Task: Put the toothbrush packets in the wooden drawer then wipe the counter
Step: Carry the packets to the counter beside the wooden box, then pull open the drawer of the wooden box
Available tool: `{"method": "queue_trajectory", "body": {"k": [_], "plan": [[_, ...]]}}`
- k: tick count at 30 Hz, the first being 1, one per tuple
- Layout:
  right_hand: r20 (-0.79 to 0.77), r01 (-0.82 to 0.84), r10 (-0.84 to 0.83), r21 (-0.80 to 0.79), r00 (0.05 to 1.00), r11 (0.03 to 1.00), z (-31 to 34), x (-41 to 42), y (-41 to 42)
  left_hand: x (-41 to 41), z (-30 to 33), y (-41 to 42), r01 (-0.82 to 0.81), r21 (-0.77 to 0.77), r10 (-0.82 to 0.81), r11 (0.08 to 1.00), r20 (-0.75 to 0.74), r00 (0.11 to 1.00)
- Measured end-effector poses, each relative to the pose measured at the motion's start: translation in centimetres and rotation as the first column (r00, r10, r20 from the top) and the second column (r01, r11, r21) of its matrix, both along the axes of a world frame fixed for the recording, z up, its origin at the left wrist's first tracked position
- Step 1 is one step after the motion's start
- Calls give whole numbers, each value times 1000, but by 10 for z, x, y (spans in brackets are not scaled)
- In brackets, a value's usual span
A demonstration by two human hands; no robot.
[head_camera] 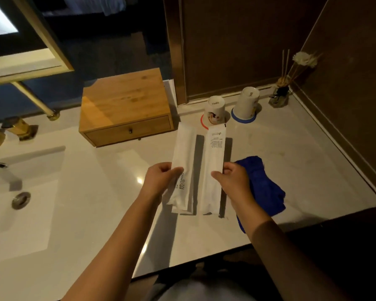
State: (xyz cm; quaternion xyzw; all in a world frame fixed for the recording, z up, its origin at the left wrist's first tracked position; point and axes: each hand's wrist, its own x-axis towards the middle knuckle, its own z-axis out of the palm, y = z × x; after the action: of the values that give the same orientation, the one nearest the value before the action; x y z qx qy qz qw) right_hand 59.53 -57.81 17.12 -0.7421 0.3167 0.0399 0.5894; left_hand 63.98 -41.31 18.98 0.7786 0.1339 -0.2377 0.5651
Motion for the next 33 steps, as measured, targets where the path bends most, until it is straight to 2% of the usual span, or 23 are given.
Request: {"method": "queue_trajectory", "body": {"k": [3,9,13,16,20,23,25,27,29,31,33], "plan": [[-2,60,-60,-55,998,997,-9,5,0,10,-15,-9,11,-84,-19,996,-92,996],[37,100,-95,-193,995,976,-14,18,-4,36,-32,-29,85,-35,-88,996,-126,988],[21,120,-119,-297,993,947,-14,31,-9,51,-36,-43,236,133,-235,963,-24,972],[-16,51,-63,-421,998,905,-16,34,-9,60,-38,-54,362,339,-397,868,38,917],[-213,-192,60,-677,975,711,-11,29,-12,56,-36,-58,331,577,-501,746,159,851],[-176,-246,176,-780,969,575,-9,10,-14,31,-32,-54,349,610,-572,711,213,793],[-160,-301,322,-835,933,461,-13,-5,-17,7,-31,-51,416,654,-677,631,204,707],[-269,-463,475,-812,838,355,-19,-17,-23,-16,-33,-48,479,691,-759,542,157,632],[-364,-597,562,-740,743,310,-26,-27,-29,-31,-41,-45,518,717,-806,467,105,582],[-413,-656,590,-700,694,281,-33,-33,-34,-39,-48,-43,513,751,-834,416,90,545],[-438,-667,591,-705,678,242,-35,-35,-36,-41,-53,-41,486,776,-839,403,102,534]]}}
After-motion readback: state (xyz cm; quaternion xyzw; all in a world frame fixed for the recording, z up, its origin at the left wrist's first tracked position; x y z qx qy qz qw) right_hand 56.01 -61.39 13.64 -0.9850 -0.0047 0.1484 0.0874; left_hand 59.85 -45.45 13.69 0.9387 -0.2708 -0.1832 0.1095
